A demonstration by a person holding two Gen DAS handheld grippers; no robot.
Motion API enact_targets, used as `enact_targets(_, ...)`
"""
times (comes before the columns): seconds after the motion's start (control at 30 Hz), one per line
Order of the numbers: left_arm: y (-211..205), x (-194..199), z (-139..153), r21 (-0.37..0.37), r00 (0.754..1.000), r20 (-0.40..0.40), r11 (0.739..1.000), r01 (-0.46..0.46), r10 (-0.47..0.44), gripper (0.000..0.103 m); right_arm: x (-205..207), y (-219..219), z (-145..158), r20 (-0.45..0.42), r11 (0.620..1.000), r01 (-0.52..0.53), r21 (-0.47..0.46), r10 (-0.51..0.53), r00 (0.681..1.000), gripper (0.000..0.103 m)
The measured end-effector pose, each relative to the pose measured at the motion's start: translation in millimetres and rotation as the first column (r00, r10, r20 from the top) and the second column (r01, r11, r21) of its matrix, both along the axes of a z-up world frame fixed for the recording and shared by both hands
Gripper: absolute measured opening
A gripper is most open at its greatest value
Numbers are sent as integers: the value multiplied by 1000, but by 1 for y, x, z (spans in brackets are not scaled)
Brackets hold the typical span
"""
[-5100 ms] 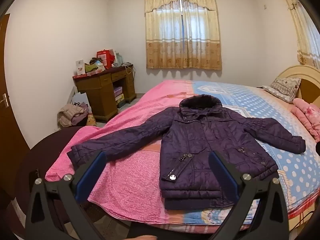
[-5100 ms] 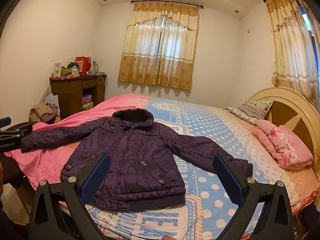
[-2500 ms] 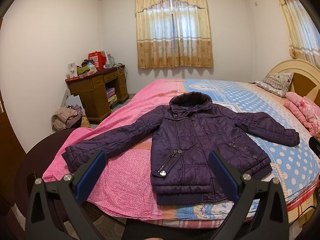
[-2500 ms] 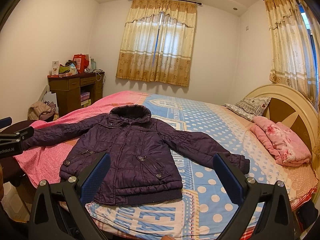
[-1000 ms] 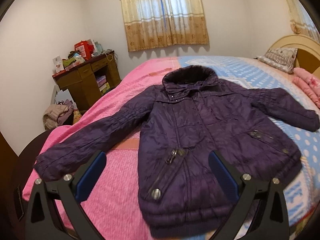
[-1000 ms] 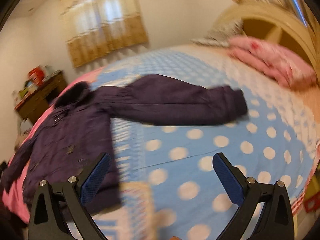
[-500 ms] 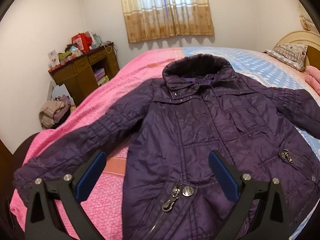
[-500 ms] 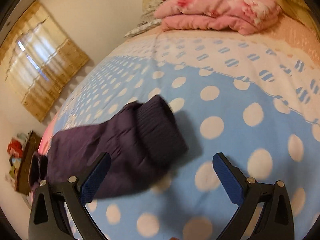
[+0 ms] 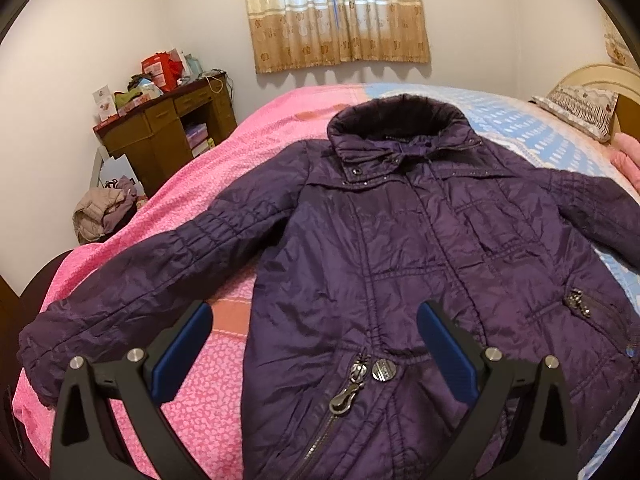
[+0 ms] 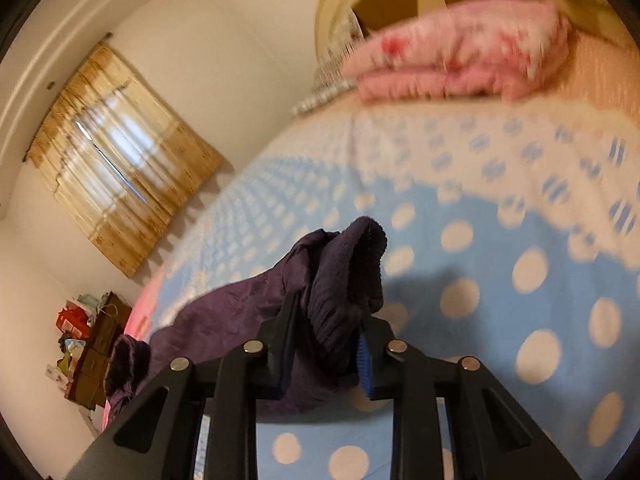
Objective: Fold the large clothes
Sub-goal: 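Grasp the knit cuff of the purple jacket sleeve with the right tool and lift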
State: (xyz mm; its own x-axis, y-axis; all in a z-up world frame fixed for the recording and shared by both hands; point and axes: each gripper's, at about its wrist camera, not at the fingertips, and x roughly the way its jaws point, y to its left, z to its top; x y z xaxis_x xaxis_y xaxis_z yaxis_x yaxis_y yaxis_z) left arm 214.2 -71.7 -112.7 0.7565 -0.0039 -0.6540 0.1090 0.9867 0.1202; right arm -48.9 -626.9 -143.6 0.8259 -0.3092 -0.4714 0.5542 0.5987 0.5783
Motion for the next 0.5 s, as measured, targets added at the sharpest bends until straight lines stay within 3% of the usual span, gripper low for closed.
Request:
enact_targets(0.17,2,-6,2,-25,1000,0,999,22,-22,103,22,9,41,-1,997,-33,-72,33,999,17)
enact_targets(0.27,8,-8,3,-39,1000,7,999,21,-20,103,45,27,79,8,984,-73,-160,75,997,16)
enact_targets(0.4,18,-9,4,-64,1000,8,998,7,-6,103,85,70,138,-11,933,-156,-324,161,987,15)
enact_targets(0.5,25,-7,2,-83,1000,1,997,-2,2,103,116,115,177,-37,866,-223,-446,231,972,15)
